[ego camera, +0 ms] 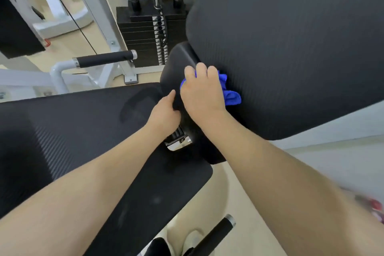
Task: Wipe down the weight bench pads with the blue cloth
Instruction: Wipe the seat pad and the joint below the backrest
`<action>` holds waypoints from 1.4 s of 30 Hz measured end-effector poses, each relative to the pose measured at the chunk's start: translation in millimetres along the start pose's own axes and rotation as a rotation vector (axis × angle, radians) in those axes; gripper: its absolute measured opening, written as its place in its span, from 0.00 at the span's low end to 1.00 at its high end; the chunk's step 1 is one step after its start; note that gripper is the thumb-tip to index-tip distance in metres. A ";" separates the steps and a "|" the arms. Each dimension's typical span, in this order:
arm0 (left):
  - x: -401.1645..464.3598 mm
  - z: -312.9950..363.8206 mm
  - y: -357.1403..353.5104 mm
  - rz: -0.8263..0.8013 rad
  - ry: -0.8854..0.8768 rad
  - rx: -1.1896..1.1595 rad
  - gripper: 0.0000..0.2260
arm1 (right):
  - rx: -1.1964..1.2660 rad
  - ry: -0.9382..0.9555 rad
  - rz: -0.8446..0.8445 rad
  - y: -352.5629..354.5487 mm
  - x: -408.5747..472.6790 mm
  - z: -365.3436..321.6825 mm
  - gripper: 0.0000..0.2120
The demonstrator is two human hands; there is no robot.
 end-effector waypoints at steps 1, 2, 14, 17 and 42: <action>-5.5 -3.7 -0.9 0.031 0.071 -0.105 0.28 | -0.031 0.011 -0.007 -4.8 -10.4 -7.2 0.12; -12.2 -3.0 -5.2 0.026 0.102 -0.140 0.28 | -0.059 0.059 -0.041 -14.8 -27.9 -20.8 0.12; -84.6 37.0 -74.8 -0.271 0.201 -0.224 0.27 | 0.922 -0.233 -0.686 -109.5 -184.4 -42.6 0.13; -91.6 47.9 -88.7 -0.249 0.217 -0.235 0.27 | 1.704 -1.126 -0.716 -148.2 -222.2 -26.1 0.18; -64.3 18.9 -104.5 0.002 0.454 -0.429 0.30 | 2.228 -1.620 -0.239 -134.3 -202.0 18.8 0.09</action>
Point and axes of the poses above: each hand's wrist, its own x-axis towards the middle knuckle, its own y-axis out of the back of the hand, z = x × y, the point moved 8 cm from there along x, towards the middle knuckle, and after that the axes turned 15 degrees about -x, right-handed, at the moved point
